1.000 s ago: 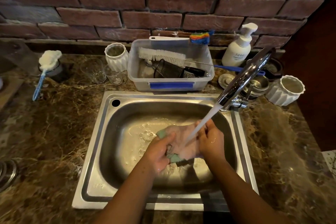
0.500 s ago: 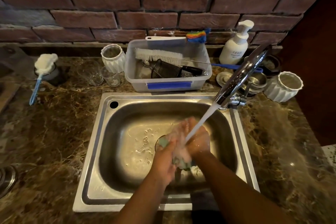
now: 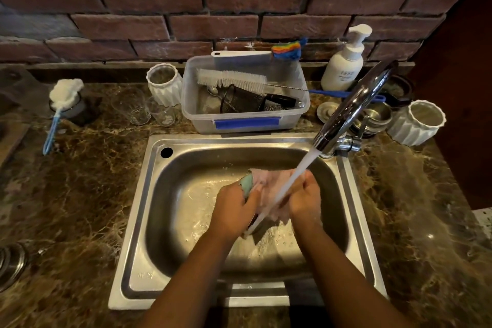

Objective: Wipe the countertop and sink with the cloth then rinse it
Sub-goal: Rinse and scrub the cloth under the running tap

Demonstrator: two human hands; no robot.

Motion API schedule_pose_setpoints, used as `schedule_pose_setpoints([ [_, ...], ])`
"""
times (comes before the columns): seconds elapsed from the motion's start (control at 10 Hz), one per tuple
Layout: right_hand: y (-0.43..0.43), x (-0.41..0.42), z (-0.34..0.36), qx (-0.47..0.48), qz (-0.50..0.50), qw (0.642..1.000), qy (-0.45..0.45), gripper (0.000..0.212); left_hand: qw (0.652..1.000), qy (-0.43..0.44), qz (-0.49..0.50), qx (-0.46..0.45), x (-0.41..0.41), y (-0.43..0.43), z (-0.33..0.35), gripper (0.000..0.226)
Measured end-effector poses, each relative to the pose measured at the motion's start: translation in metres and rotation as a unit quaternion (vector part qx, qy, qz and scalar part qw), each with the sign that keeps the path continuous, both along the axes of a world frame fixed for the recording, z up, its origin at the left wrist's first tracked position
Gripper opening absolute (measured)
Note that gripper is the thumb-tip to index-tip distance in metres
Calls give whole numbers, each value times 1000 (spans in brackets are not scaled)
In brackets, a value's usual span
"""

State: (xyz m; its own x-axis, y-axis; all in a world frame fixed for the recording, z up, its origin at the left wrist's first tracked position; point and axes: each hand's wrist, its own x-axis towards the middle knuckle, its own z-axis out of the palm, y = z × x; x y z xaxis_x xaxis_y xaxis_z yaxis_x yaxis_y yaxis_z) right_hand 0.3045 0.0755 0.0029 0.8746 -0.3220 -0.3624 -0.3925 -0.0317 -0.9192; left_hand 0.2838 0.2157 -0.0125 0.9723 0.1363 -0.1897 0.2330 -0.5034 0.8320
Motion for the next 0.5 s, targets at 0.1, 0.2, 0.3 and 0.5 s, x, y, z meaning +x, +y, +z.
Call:
schedule_pose_setpoints([
  [0.1,-2,0,0,-110,68,991,-30,19,990,1,22,-140,-3,-1,7,14],
  [0.2,9,-9,-3,-180,87,979,-32,26,953,22,137,-271,-6,-19,4,15],
  [0.3,27,-29,8,-205,82,972,-78,21,900,74,217,-372,-10,-25,-1,20],
  [0.5,48,-45,5,-275,241,925,-105,20,915,148,188,-326,-25,-59,-21,24],
])
